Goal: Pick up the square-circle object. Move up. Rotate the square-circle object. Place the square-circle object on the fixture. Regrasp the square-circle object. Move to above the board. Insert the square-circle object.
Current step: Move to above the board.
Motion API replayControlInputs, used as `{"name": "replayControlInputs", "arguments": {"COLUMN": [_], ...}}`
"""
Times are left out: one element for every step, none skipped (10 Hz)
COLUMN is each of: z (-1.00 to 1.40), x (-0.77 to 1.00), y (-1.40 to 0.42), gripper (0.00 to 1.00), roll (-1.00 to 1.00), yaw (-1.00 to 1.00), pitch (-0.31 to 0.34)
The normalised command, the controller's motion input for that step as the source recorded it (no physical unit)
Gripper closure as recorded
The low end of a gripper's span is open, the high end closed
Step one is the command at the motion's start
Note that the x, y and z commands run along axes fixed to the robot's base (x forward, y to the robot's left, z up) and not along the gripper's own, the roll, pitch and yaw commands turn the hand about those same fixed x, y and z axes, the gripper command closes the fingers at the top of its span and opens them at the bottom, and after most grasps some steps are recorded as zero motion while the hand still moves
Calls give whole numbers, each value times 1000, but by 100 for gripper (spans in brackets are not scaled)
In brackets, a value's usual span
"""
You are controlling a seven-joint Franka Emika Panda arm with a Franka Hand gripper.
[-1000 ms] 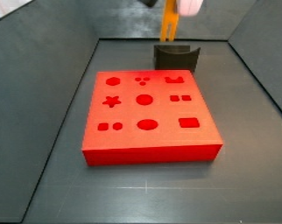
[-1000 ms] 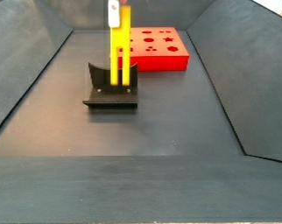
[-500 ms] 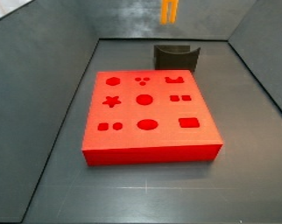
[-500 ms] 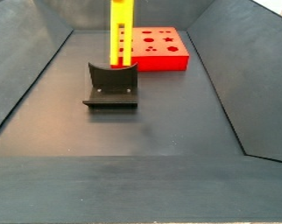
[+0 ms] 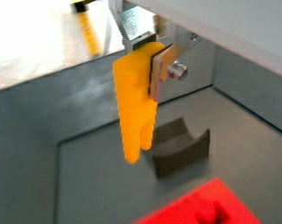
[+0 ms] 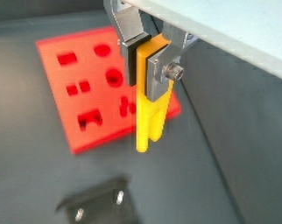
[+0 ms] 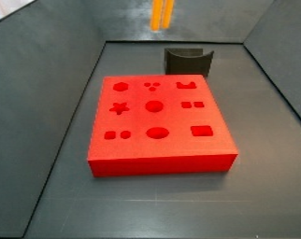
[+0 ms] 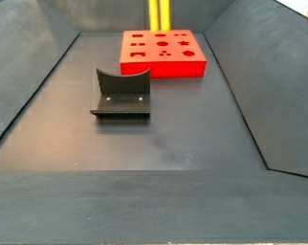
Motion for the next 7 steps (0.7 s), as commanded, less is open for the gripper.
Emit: {"name": "replayControlInputs", "arguments": {"z": [432, 431, 451, 426, 247, 175, 101], "x": [-331, -328, -312, -284, -143, -90, -49], "y": [-1000, -1000, -1000, -925, -518, -366, -184], "gripper": [100, 100, 100, 100, 100, 100, 100], "roll": [-275, -271, -251, -244, -226, -221, -206], "yaw": [1000, 1000, 1000, 1000, 1000, 1000, 1000], "pitch": [-23, -33, -61, -69, -88, -95, -112]}}
